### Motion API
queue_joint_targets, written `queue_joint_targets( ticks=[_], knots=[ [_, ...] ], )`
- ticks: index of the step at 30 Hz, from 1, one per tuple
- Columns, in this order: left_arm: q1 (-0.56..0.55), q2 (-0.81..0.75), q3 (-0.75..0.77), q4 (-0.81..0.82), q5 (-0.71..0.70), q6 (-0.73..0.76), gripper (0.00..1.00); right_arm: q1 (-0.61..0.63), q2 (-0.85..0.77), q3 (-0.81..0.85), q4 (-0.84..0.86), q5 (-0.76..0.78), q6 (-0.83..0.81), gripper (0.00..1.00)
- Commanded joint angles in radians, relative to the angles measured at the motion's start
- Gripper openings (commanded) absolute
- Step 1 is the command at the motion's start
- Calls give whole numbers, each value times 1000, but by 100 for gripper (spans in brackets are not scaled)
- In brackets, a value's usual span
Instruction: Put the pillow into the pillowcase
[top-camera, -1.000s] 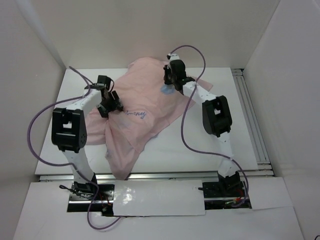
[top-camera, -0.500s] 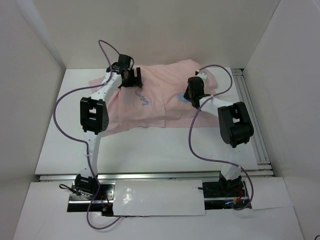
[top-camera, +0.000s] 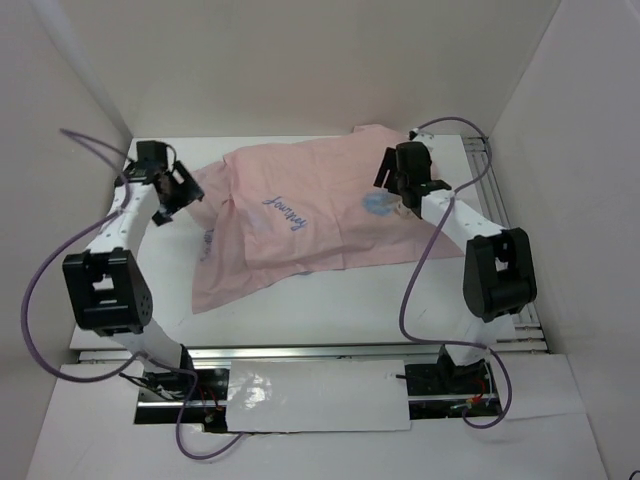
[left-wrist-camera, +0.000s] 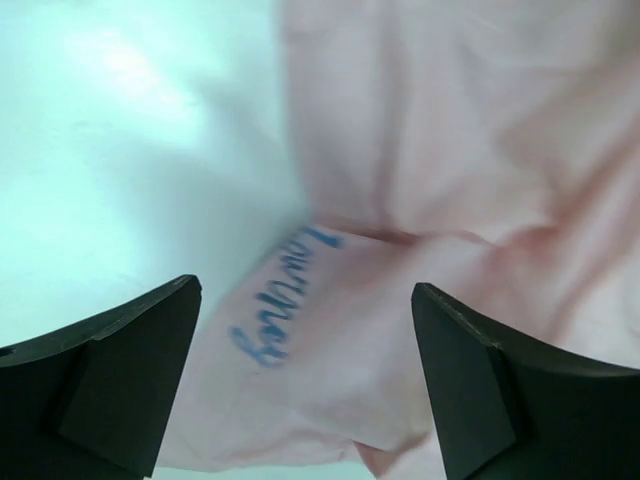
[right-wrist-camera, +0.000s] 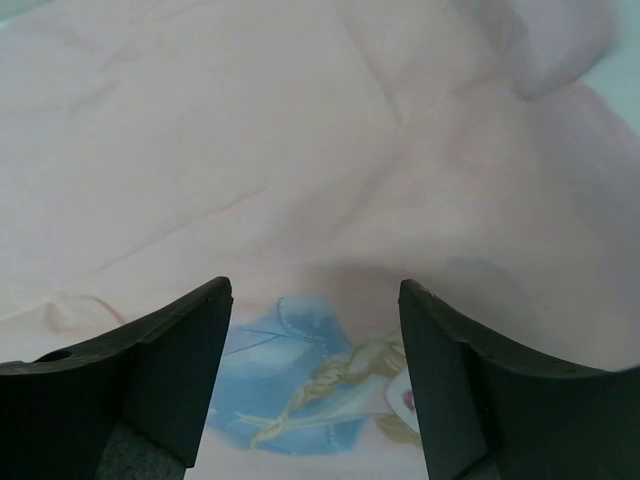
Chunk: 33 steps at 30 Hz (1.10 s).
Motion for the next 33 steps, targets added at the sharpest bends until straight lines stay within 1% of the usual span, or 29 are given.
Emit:
queue_joint_targets(
  ticks=[1, 3, 4, 8, 9, 12, 13, 17, 18, 19, 20, 22, 23, 26, 29, 30, 32, 33],
  knots=[
    [72, -66, -187, -31, -14, -111, 99, -50, -87, -37, -42, -5, 3, 76],
    [108, -91, -245, -31, -14, -145, 99, -65, -101, -56, -59, -5, 14, 78],
    [108, -112, -299, -31, -3, -145, 99, -76, -101, -56, -73, -5, 24, 78],
    [117, -151, -405, 21, 20, -141, 99, -120, -119, -104, -64, -45, 25, 79],
    [105, -151, -417, 41, 34, -141, 99, -133, -130, -117, -53, -57, 25, 79],
    [67, -151, -440, 87, 0, -141, 99, -142, -130, -127, -44, -85, 25, 79],
    [66, -134, -430, 115, -9, -141, 99, -142, -130, -127, -44, -94, 25, 79],
    [66, -39, -344, 135, -83, -150, 99, -142, -130, -136, -44, -104, 14, 79],
    [66, -13, -320, 135, -83, -150, 99, -142, -130, -136, -34, -104, 14, 79],
    [79, 42, -292, 135, -74, -150, 96, -142, -130, -136, -34, -104, 14, 79],
    [91, 68, -240, 135, -63, -150, 95, -142, -130, -136, -44, -94, 14, 79],
    [100, 117, -191, 144, -63, -150, 93, -142, -130, -136, -44, -84, 14, 79],
    [100, 168, -143, 158, -63, -150, 93, -142, -130, -136, -44, -84, 14, 79],
    [100, 277, -65, 158, -31, -127, 93, -142, -130, -136, -53, -73, 5, 79],
    [64, 340, 4, 170, -40, -127, 92, -142, -121, -127, -62, -62, 5, 79],
    [54, 383, 38, 170, -40, -116, 91, -142, -121, -127, -71, -50, 5, 79],
    [27, 421, 73, 170, -40, -99, 69, -142, -121, -127, -71, -38, 5, 79],
    [27, 437, 102, 170, -55, -90, 55, -142, -121, -127, -71, -29, 5, 79]
  ],
)
